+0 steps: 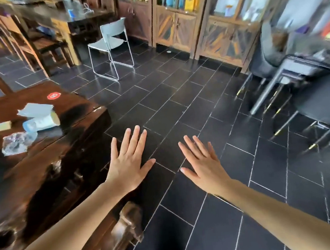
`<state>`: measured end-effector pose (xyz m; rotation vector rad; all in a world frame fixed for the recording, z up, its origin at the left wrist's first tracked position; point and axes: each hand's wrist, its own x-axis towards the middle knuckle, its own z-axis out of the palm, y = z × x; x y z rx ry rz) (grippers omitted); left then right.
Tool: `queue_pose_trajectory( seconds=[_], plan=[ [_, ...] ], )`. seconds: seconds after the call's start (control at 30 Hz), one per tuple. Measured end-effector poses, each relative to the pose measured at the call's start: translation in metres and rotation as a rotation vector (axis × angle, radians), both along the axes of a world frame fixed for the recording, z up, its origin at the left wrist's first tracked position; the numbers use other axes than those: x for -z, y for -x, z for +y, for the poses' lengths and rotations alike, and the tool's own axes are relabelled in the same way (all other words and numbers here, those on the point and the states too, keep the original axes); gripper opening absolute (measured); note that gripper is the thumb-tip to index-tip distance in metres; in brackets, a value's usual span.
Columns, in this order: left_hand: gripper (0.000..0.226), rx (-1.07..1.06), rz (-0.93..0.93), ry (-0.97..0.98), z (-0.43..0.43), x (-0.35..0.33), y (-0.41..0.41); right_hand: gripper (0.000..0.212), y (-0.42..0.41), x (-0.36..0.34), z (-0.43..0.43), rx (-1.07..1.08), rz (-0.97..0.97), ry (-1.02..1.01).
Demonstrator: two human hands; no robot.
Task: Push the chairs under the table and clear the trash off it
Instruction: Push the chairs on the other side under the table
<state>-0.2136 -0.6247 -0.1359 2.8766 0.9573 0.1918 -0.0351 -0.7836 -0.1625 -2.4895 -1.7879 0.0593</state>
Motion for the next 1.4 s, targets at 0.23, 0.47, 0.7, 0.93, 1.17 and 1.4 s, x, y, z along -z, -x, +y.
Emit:
queue_pose_trajectory(
  seconds=[0.23,0.47,0.7,0.93,1.17,1.4],
  plan=[
    [0.082,0.156,0.019,-0.087,-0.005,-0.02,-0.126,0.071,-0.108,-0.017,-0.027,0.114,0.04,-0.058],
    [0.084,0.195,0.026,-0.127,0.03,-0.031,-0.238,0.069,-0.199,-0.022,0.017,0.11,0.036,-0.096],
    [0.085,0.226,0.006,-0.028,0.078,-0.006,-0.379,0.071,-0.319,-0.025,0.062,0.119,0.038,-0.031],
    [0.081,0.195,-0.016,-0.029,0.127,-0.007,-0.444,0.071,-0.413,-0.023,0.133,0.105,0.069,-0.088],
    [0.084,-0.121,0.012,0.02,0.244,0.007,-0.443,0.075,-0.458,0.004,0.267,-0.122,0.159,-0.031],
    [0.084,-0.389,-0.034,-0.026,0.369,-0.008,-0.48,0.075,-0.526,-0.009,0.457,-0.383,0.101,-0.042]
  ],
)
